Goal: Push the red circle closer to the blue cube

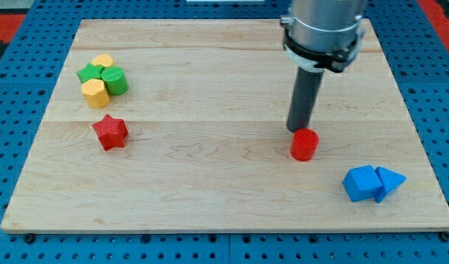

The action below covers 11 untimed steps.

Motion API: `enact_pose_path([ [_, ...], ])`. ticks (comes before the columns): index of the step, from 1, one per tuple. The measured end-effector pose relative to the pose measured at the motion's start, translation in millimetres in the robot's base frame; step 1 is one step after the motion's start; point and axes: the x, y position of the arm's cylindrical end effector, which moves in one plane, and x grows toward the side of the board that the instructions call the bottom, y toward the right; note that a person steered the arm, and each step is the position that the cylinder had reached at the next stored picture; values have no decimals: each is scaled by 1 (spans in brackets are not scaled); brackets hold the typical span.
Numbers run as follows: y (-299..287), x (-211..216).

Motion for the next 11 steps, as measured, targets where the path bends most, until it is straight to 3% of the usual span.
enact_pose_path([
  [3, 22, 30],
  [5, -15, 31],
  [11, -18, 78],
])
